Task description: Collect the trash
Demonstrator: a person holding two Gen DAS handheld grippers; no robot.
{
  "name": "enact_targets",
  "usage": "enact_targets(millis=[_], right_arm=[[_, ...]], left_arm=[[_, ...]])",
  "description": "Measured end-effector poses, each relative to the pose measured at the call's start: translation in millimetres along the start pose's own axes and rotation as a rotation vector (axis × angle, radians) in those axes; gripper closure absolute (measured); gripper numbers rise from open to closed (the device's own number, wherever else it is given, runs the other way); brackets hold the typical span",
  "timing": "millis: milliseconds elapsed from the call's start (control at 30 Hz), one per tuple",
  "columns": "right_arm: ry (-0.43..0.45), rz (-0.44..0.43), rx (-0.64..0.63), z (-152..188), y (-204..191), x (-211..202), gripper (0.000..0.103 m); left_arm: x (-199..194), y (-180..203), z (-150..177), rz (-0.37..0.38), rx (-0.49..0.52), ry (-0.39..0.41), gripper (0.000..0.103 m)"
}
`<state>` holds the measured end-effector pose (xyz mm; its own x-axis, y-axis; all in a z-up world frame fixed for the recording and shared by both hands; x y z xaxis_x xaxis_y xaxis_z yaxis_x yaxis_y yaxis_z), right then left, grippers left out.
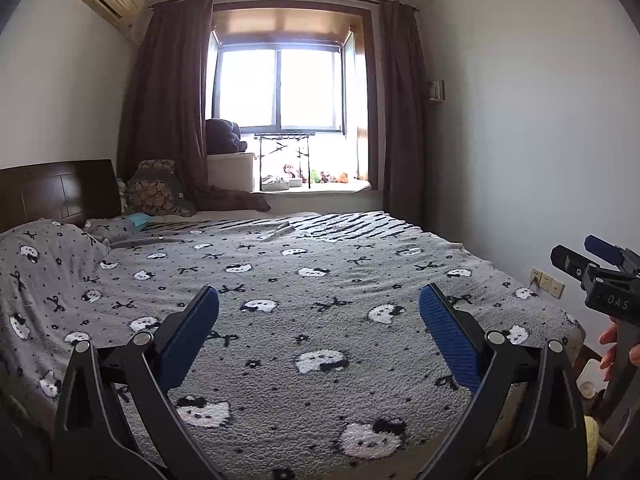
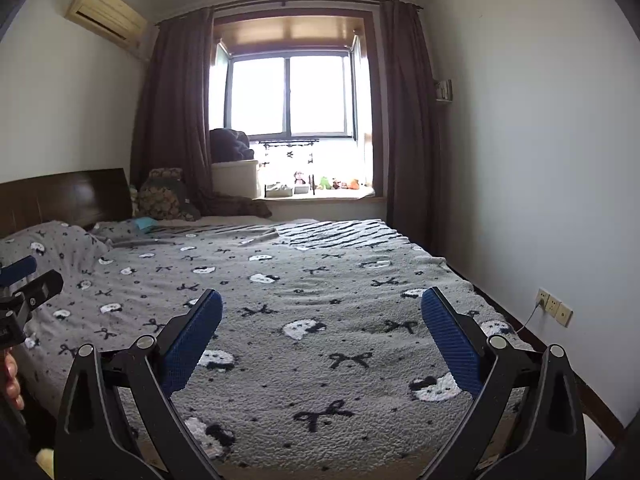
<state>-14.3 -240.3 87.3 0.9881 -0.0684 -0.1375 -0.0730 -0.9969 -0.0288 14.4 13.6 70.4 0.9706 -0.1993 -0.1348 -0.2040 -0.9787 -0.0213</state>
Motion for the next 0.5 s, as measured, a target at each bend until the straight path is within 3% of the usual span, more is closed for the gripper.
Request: enact_targets(millis=[500], right_arm=[[-0.002,-0.013,-0.009,-1.2,-7.9,0.5,0.003]], left_arm=[[-0.1,-2.7,-0.4,-0.006,-0.002,-0.002,0.008]])
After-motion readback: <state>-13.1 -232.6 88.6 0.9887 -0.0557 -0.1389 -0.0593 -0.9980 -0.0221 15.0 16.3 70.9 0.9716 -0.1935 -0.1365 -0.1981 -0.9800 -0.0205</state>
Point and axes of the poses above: each gripper's, at about its wrist camera, not at the fingertips, and x roughly the way its jaws point, y to its right, z to its underside, the point moved 1 cm from there along x, roughly the way its jaws point, and after that the axes turned 6 degrees about y, right-handed, at the moved point
